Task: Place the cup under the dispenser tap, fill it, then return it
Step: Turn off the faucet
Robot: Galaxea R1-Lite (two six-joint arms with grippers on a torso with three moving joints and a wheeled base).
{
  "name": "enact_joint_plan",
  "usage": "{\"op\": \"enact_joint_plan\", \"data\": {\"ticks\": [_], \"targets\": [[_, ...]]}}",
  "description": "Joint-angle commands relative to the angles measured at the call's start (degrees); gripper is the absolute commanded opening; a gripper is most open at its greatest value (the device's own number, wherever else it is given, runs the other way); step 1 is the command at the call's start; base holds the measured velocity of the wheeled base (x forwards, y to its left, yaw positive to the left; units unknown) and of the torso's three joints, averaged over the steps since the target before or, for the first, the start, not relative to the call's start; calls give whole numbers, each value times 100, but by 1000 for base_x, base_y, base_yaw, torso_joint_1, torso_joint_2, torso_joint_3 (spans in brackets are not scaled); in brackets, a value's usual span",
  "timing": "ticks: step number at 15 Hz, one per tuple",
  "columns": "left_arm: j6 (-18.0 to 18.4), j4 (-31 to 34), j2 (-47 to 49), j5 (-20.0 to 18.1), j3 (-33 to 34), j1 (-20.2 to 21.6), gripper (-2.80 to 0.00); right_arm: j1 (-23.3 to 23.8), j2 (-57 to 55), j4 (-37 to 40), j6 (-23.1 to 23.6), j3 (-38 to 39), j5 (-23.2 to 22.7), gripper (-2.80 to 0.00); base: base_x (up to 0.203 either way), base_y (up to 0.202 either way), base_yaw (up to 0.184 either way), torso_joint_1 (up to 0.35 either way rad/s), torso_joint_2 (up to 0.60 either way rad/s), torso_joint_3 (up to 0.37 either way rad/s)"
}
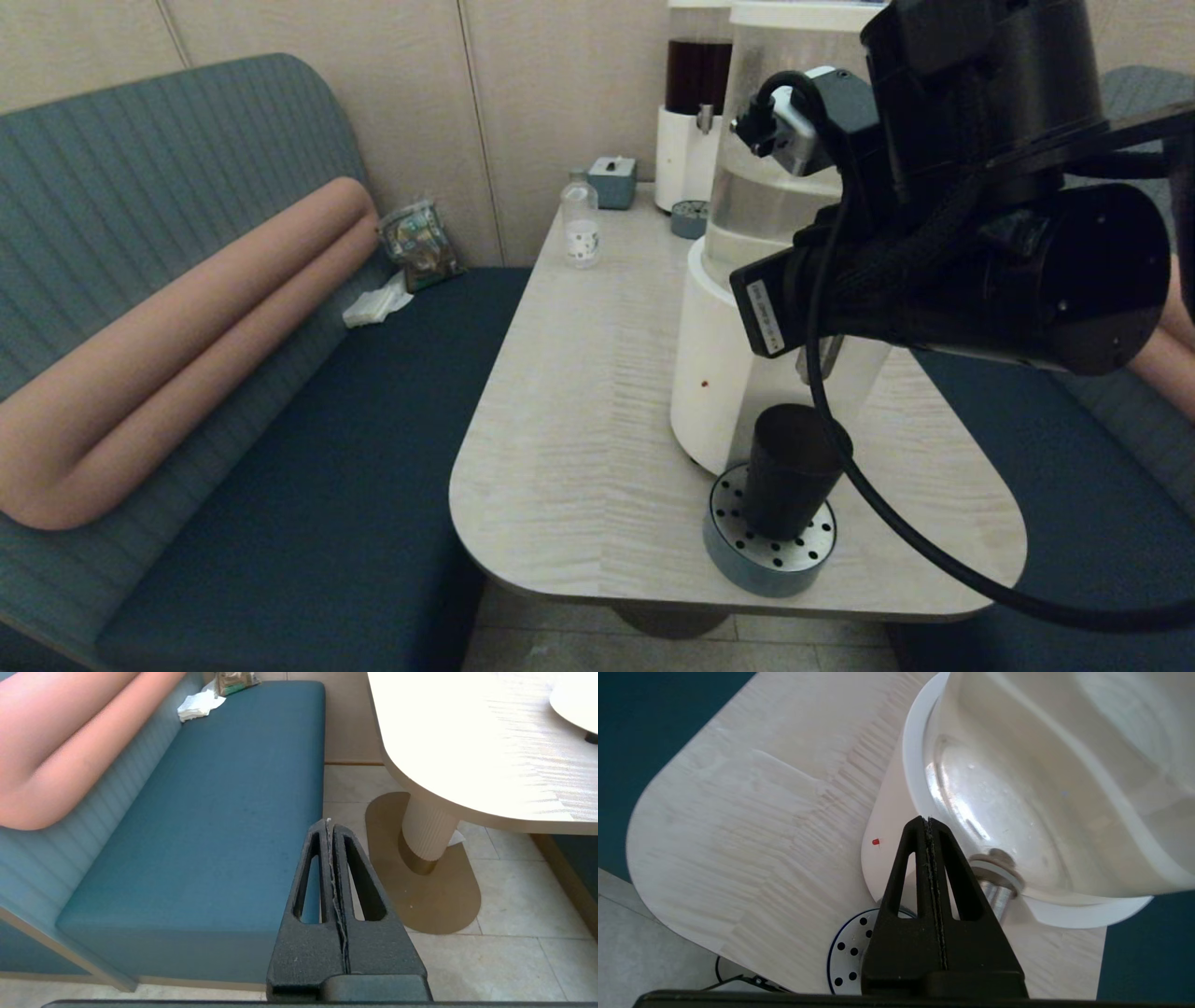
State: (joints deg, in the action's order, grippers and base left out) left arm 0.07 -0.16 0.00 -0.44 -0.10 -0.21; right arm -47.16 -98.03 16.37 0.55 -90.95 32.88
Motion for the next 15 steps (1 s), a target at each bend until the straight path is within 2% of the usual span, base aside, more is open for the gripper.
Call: {"op": "enact_joint_plan", "data": {"ticks": [1, 8, 15], "targets": [[1, -2, 9, 0, 1, 3, -280, -93, 149, 6, 32, 16, 17, -280, 0, 0, 0, 0, 0, 0], [1, -11, 9, 0, 1, 3, -280, -541, 771, 37, 79, 45, 62, -280, 0, 0, 0, 0, 0, 0], [1, -11, 9, 0, 1, 3, -280, -788, 1348, 6, 33, 301, 51, -280, 0, 0, 0, 0, 0, 0]]}}
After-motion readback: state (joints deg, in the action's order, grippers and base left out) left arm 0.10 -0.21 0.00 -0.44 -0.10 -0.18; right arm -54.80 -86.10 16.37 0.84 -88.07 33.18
